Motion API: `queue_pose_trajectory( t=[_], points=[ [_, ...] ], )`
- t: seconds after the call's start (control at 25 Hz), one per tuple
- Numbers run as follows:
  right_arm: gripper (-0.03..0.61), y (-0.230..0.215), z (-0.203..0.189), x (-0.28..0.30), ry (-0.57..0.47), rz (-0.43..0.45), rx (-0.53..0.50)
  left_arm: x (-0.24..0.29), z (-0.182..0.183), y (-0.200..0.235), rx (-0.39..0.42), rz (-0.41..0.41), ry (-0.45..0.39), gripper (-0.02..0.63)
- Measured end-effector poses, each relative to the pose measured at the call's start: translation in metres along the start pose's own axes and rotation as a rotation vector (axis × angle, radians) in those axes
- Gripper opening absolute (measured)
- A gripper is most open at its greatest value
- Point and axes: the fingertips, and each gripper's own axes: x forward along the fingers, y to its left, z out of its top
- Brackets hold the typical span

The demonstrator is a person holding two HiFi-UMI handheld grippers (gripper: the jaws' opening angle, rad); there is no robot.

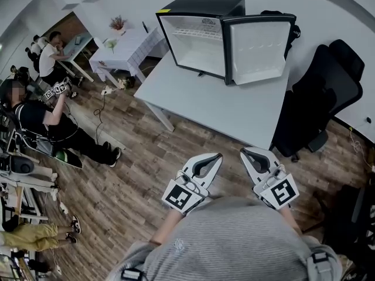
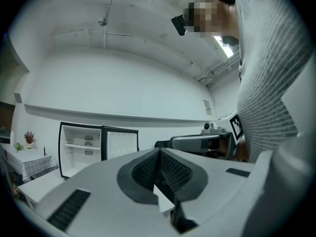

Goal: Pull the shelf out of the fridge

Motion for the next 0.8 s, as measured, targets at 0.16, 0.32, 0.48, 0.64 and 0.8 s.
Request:
queue_pose_trajectory(
  t=[0.16,0.32,0.48,0.64,0.8],
  points=[
    [0.014,-0.006,-0.001,-0.003,0.001,-0.008,0.014,0.003,0.000,-0.004,-0.002,0.004,0.004,0.011],
    [0.014,-0.009,0.000,-0.005,-0.006,-0.013,0.019,0.005,-0.001,-0.006,0.001,0.004,0.005,0.011],
    [0.012,-0.008,0.001,-0.009,-0.005,-0.010,0.018,0.008,0.001,-0.010,0.003,0.002,0.004,0.011],
    [0.014,-0.007,0.002,-0.011,-0.013,-0.009,0.019,0.010,0.001,-0.014,0.005,-0.005,0.003,0.011],
    [0.014,-0.009,0.000,-0.015,-0.008,-0.008,0.018,0.012,0.000,-0.019,0.005,-0.006,0.003,0.011]
  ],
)
